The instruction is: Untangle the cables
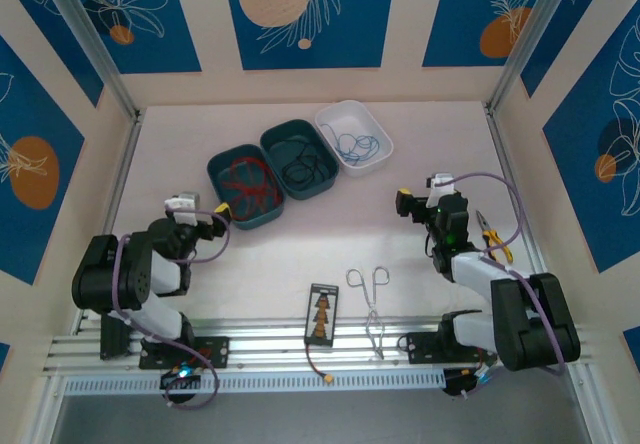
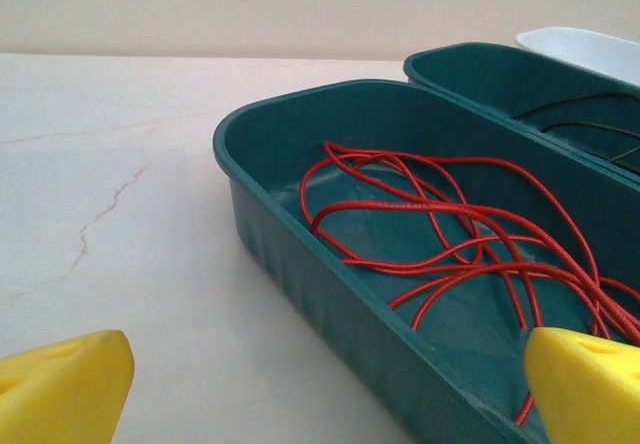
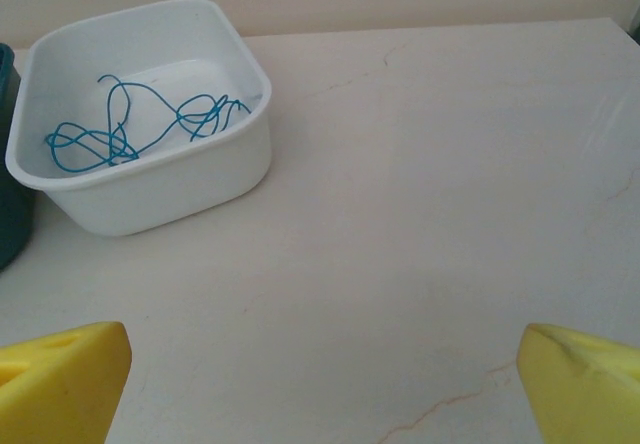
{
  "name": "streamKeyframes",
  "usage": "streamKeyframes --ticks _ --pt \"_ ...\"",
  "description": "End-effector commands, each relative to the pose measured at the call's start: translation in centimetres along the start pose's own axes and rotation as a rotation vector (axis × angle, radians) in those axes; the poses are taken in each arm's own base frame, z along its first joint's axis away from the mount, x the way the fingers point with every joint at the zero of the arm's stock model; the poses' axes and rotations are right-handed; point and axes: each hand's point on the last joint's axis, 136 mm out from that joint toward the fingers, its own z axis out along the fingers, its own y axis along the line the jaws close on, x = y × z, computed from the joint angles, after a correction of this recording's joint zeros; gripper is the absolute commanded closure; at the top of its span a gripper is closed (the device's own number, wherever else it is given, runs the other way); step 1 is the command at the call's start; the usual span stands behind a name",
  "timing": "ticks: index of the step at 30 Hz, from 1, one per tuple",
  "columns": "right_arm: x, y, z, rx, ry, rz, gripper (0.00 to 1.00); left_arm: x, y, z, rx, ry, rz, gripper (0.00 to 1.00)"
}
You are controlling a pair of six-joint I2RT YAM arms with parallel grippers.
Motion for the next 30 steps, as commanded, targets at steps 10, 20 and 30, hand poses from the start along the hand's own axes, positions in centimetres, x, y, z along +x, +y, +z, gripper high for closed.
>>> streamKeyframes --ticks 10,20,30 --pt "-0.9 -0.2 1.1 -0.027 -0.081 -0.042 0.01 -0.6 0.9 3.5 -0.079 0.097 0.057 0.00" --pt "0.5 -1.1 2.7 -0.020 -0.056 0.004 0.01 -0.6 0.8 3.8 -0.087 0.109 0.071 0.00" --pt "1.1 -2.5 4.4 0.017 0.030 0.059 0.01 -0.6 0.8 3.8 -0.091 0.114 0.074 0.00"
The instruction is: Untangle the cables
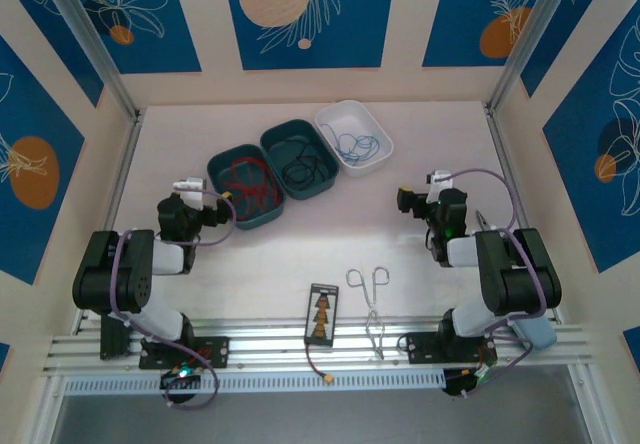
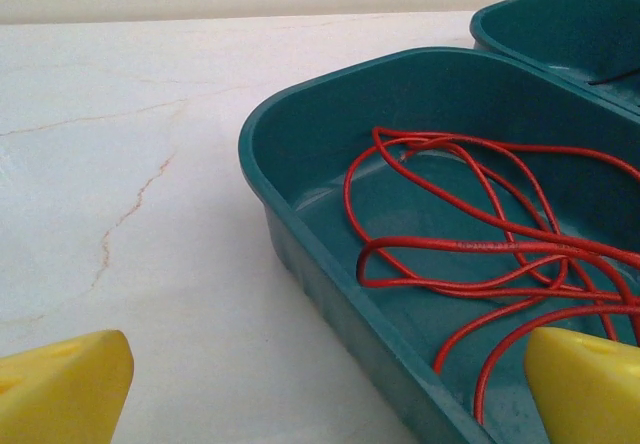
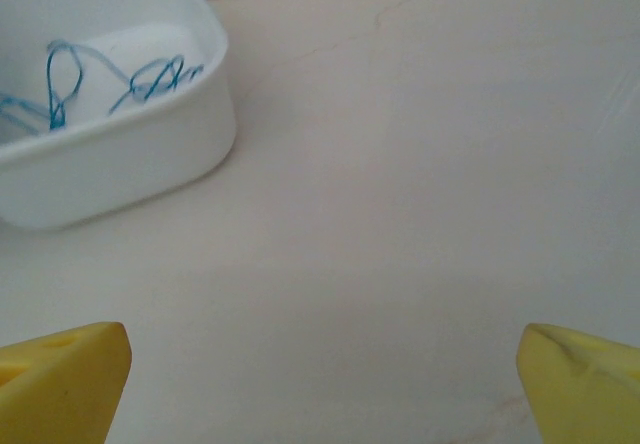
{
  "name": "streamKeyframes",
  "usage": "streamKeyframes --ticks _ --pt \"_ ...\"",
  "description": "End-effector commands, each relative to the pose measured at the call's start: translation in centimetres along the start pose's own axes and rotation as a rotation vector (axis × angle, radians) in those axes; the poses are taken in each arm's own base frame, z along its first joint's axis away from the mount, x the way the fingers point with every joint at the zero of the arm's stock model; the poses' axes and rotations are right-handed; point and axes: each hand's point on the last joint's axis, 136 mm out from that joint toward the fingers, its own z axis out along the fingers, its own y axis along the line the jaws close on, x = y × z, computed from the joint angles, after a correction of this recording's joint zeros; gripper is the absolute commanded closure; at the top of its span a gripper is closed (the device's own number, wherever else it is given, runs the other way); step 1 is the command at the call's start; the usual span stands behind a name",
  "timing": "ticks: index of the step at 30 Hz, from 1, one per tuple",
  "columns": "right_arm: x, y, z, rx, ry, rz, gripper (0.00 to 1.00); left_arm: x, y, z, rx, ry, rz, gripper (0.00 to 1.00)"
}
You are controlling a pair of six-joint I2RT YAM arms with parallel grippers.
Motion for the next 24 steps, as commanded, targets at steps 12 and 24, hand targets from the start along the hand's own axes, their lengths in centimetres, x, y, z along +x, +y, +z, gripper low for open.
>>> streamKeyframes --ticks 12,24 --pt "-0.5 3.0 -0.4 -0.280 0.012 -0.002 0.01 -0.7 -0.2 0.1 0.000 -0.017 0.025 0.00" --pt "-0.5 2.1 0.2 -0.179 0.024 0.000 0.01 -0.8 -0.2 0.1 0.003 -0.017 0.025 0.00"
